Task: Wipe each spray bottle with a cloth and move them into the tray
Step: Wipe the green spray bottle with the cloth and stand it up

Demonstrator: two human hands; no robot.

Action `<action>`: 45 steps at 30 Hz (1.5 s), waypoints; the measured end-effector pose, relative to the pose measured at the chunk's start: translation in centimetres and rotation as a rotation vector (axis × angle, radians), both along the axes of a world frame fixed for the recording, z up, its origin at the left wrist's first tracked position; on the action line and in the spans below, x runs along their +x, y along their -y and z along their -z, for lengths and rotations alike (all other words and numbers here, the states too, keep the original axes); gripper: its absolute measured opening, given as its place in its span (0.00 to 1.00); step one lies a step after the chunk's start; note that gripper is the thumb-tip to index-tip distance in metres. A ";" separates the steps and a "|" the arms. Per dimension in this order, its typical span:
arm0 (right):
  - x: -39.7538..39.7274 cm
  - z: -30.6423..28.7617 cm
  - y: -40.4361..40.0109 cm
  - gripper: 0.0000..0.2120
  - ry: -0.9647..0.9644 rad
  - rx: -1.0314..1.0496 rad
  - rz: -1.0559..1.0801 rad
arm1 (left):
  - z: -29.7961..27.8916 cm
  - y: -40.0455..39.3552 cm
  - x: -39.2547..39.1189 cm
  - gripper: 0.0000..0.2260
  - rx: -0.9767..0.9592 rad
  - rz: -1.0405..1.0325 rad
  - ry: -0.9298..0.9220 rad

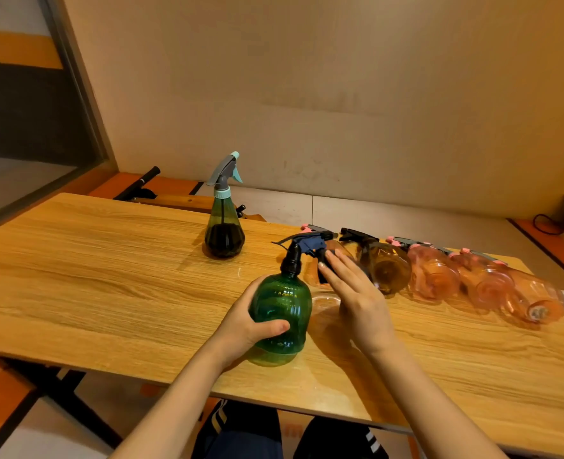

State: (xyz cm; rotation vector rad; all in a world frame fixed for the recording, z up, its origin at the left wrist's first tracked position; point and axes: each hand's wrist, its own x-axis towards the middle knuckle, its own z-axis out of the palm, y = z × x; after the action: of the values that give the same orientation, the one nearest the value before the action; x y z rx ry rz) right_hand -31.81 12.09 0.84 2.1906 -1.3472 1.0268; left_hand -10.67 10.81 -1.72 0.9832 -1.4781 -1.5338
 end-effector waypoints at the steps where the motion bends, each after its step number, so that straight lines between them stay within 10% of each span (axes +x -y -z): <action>1: -0.2 0.4 -0.4 0.25 0.010 0.007 0.000 | 0.1 0.0 0.1 0.43 0.003 -0.002 0.008; 9: 0.5 -3.3 0.0 0.20 0.139 -0.167 0.050 | 0.4 -0.2 0.2 0.40 -0.023 0.015 0.029; 17: 1.2 -0.1 -0.2 0.40 0.110 0.020 0.030 | 0.1 -0.3 0.0 0.39 -0.018 -0.007 0.017; 24: 2.9 -3.9 -0.1 0.18 0.030 -0.078 -0.098 | -0.7 0.1 -0.5 0.41 -0.045 0.027 0.102; 45: 0.7 -1.4 -0.9 0.28 -0.028 0.019 -0.063 | -1.2 -0.9 -1.5 0.35 -0.096 -0.073 0.154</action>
State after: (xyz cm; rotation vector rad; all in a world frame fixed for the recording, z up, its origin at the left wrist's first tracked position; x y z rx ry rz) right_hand -31.13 13.01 2.23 2.2663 -1.2882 1.0060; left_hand -12.22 11.70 -0.50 1.1059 -1.5885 -1.3480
